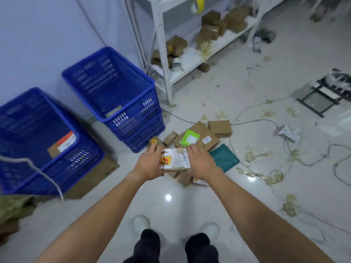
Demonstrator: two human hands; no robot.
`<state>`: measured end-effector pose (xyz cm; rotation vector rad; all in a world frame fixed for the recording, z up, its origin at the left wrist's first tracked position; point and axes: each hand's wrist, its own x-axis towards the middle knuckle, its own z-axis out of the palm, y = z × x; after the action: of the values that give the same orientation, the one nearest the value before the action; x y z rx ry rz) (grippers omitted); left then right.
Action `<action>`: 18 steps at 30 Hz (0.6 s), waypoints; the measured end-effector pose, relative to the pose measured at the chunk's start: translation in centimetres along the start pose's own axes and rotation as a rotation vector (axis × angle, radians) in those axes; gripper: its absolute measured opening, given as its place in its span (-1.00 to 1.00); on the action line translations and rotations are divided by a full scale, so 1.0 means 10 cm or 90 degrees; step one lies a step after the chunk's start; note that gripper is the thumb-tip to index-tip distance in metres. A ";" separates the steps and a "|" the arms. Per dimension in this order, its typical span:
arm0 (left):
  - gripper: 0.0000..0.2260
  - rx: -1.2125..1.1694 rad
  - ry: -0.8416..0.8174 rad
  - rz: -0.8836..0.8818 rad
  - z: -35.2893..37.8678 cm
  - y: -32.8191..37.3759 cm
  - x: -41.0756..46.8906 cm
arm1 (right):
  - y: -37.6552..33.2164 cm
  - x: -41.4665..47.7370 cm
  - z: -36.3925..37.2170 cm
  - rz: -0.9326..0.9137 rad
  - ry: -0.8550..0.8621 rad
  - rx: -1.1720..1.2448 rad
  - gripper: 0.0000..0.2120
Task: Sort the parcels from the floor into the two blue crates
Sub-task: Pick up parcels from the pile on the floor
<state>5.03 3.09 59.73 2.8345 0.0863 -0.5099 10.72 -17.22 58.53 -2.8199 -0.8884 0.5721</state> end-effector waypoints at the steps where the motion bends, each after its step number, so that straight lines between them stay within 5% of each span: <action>1: -0.18 -0.008 0.009 -0.015 -0.13 -0.18 -0.10 | -0.21 0.07 -0.10 -0.020 0.010 -0.014 -0.26; 18: -0.19 -0.046 0.152 -0.099 -1.34 -2.77 -1.02 | -3.00 1.31 -0.95 -0.200 0.036 -0.173 -0.18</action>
<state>-2.94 33.17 68.70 2.8174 0.3648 -0.1914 8.54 14.73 70.12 -2.8146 -1.4602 0.3496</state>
